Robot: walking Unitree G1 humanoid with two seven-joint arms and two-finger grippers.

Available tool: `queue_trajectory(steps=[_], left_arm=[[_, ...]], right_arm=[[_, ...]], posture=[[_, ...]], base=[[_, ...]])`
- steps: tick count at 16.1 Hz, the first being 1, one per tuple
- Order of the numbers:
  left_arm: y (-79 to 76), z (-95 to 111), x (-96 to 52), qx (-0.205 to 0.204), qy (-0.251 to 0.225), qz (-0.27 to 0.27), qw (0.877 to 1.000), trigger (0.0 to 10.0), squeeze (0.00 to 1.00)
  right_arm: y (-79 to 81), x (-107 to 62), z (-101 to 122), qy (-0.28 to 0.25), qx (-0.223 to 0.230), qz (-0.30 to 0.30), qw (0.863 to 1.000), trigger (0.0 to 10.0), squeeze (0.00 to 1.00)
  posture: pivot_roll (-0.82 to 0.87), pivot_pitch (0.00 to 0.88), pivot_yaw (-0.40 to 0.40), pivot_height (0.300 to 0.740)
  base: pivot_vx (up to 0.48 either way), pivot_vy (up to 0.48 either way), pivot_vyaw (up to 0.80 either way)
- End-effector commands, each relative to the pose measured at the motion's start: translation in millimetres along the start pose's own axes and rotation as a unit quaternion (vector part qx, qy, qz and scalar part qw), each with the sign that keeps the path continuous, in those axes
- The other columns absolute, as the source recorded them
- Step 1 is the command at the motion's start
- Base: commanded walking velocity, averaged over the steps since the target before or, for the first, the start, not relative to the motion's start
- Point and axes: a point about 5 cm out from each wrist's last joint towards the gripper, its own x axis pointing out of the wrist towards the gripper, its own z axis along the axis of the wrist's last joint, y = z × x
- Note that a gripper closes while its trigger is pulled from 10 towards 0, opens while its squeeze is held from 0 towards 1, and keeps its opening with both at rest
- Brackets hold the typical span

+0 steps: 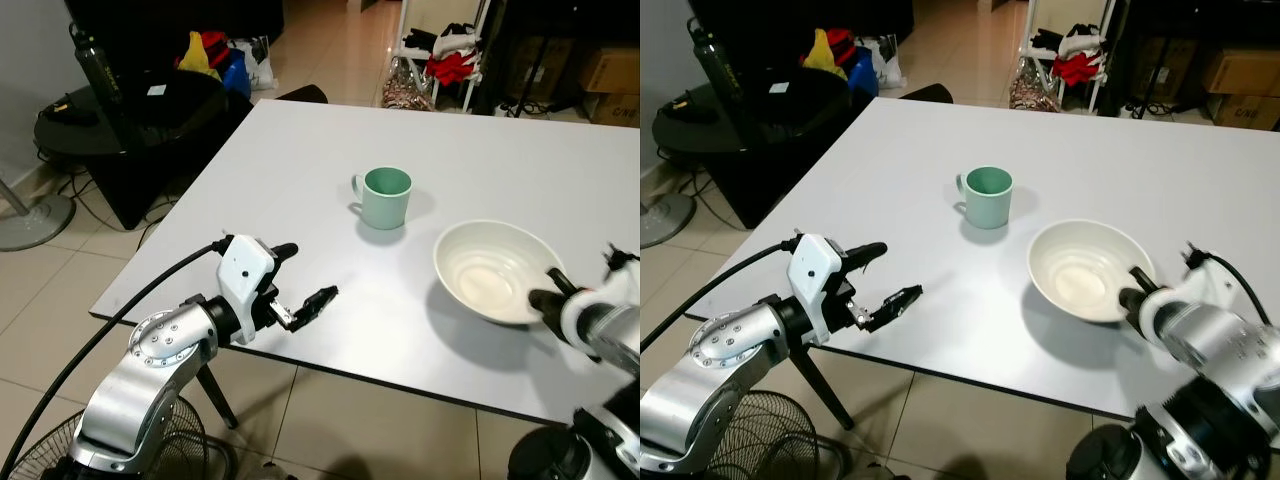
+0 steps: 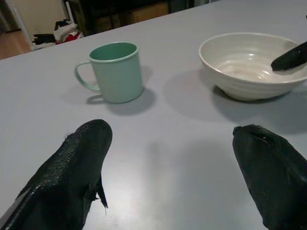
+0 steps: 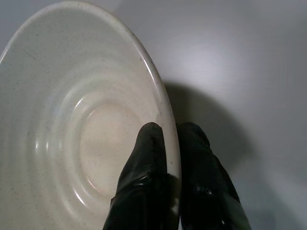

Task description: Setting the table

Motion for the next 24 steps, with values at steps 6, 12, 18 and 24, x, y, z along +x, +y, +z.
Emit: queue_trajectory(steps=[6, 12, 18, 24], left_arm=[[-14.3, 0.3, -4.7, -0.02, 0.012, -0.067, 0.997, 10.0, 0.0], [-11.1, 2.7, -7.1, -0.02, 0.009, -0.062, 0.998, 10.0, 0.0], [-9.5, 12.6, -14.1, -0.047, -0.031, -0.064, 0.996, 10.0, 0.0], [13.0, 17.2, -17.9, -0.031, -0.068, 0.101, 0.992, 10.0, 0.0]], right_arm=[[-6.6, -2.6, -4.5, -0.002, 0.025, -0.032, 0.999, 10.0, 1.0], [-4.1, -11.3, 3.7, -0.035, 0.027, -0.026, 0.999, 10.0, 1.0], [5.8, -49.7, 33.5, -0.155, -0.039, -0.01, 0.987, 10.0, 1.0], [108.7, -87.8, 17.0, -0.287, -0.315, 0.198, 0.883, 10.0, 0.0]], posture=[[0.04, 0.0, 0.072, 0.74], [0.04, 0.0, 0.07, 0.74], [0.03, 0.0, 0.082, 0.74], [0.03, 0.0, 0.083, 0.74]], base=[[0.0, 0.0, 0.0], [0.0, 0.0, 0.0], [0.0, 0.0, 0.0], [0.0, 0.0, 0.0]])
